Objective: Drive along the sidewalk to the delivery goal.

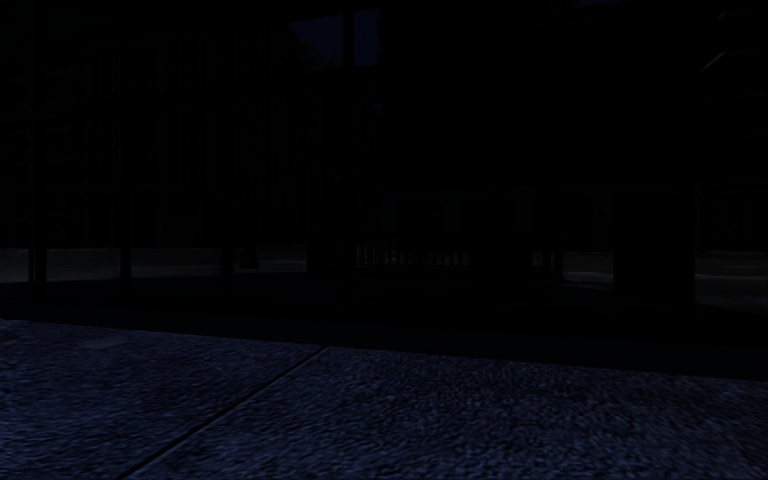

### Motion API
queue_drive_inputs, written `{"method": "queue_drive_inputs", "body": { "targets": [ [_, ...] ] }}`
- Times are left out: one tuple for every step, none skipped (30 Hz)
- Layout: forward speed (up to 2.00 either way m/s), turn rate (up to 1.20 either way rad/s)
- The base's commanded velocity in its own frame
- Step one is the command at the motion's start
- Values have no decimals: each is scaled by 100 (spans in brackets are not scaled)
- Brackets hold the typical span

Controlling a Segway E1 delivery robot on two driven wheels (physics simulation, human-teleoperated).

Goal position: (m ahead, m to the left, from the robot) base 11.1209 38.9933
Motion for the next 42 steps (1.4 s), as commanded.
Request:
{"method": "queue_drive_inputs", "body": {
  "targets": [
    [85, 70],
    [85, 70],
    [85, 70],
    [85, 70],
    [85, 70],
    [85, 70],
    [85, 70],
    [85, 70],
    [85, 70],
    [85, 70],
    [85, 70],
    [85, 70],
    [85, 70],
    [85, 70],
    [85, 70],
    [85, 70],
    [85, 70],
    [85, 70],
    [85, 70],
    [85, 70],
    [85, 70],
    [85, 70],
    [87, 70],
    [87, 70],
    [90, 70],
    [92, 70],
    [93, 70],
    [94, 70],
    [94, 70],
    [94, 70],
    [94, 70],
    [94, 70],
    [94, 70],
    [94, 70],
    [94, 70],
    [94, 70],
    [94, 70],
    [94, 70],
    [94, 70],
    [94, 70],
    [94, 70],
    [94, 70]
  ]
}}
